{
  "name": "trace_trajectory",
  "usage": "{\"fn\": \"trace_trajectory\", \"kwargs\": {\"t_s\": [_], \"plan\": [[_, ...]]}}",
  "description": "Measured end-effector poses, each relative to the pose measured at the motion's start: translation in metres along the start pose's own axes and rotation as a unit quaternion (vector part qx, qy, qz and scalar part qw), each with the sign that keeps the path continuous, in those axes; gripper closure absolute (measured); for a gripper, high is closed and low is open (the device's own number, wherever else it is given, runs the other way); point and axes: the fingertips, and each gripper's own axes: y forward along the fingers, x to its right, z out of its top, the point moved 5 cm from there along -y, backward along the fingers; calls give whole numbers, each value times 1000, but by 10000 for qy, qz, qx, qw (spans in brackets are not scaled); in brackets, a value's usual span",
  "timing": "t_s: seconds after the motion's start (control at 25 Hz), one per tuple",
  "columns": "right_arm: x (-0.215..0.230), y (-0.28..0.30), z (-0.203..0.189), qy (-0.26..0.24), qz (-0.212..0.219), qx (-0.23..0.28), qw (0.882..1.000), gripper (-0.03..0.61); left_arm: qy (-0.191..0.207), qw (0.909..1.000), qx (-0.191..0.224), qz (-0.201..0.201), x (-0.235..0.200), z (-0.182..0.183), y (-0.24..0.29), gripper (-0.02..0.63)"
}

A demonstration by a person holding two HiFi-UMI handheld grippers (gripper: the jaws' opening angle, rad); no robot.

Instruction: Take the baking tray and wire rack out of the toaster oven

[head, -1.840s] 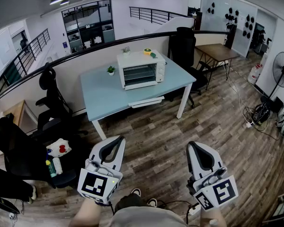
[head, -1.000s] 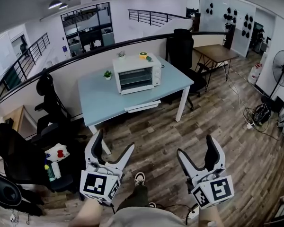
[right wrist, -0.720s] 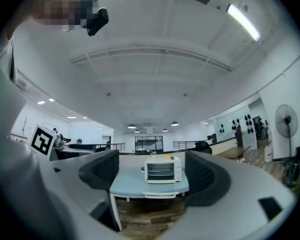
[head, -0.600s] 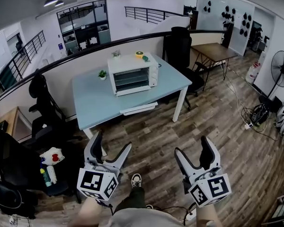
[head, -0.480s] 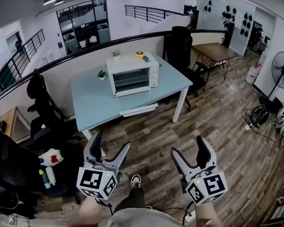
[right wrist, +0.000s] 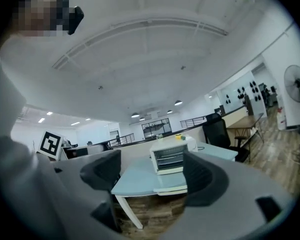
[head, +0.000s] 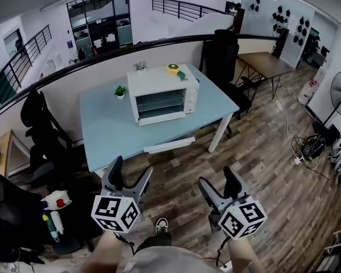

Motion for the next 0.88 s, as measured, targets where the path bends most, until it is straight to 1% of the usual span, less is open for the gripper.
{"fn": "trace_trajectory", "kwargs": {"t_s": [0.08,0.16,0.24,0.44,0.64,0.88], "plan": [[5,35,-2,111,145,-110,9998,198,-106,9999,-71,-30,-20,1,29,202],[11,68,-4,306,244,-164,9991,197,-107,9998,-127,-85,-38,3,59,202],[18,100,-7,501,264,-176,9982,198,-201,9995,-174,-162,-55,4,86,202],[35,165,-11,770,243,-164,9966,204,-528,9981,-224,-230,-88,4,133,202],[61,216,-16,1402,207,-132,9898,216,-1101,9931,-305,-263,-112,-6,173,202],[103,269,-30,1706,225,-336,9845,227,-1546,9870,-398,-205,-134,-29,226,218]]}}
